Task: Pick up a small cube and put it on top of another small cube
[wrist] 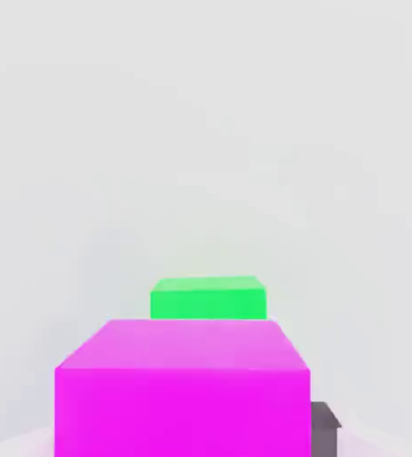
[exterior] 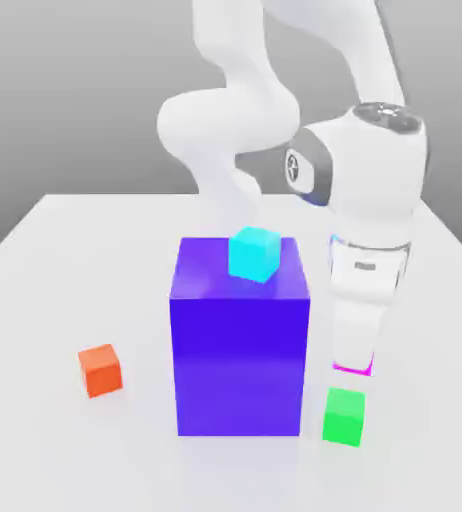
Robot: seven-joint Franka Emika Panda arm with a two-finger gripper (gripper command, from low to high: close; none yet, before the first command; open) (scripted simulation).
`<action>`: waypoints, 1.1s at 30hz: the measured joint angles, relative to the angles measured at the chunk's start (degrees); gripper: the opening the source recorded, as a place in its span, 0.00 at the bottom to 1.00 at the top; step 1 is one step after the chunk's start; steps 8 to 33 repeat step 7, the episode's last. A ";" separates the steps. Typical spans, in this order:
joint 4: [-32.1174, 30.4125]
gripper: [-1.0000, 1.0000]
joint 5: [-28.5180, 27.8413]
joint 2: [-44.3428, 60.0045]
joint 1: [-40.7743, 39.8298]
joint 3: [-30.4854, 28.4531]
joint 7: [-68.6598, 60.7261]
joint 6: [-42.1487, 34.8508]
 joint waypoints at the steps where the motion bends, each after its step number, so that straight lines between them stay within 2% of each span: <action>1: 0.10 0.00 0.48 1.93 -0.02 0.19 -0.20 1.83; 3: 0.31 0.00 1.48 5.98 -0.27 0.68 -0.80 5.64; 4: 0.37 1.00 1.78 7.25 -0.40 0.88 -1.00 6.85; 33: 0.37 1.00 1.78 7.25 -0.40 0.88 -0.99 6.85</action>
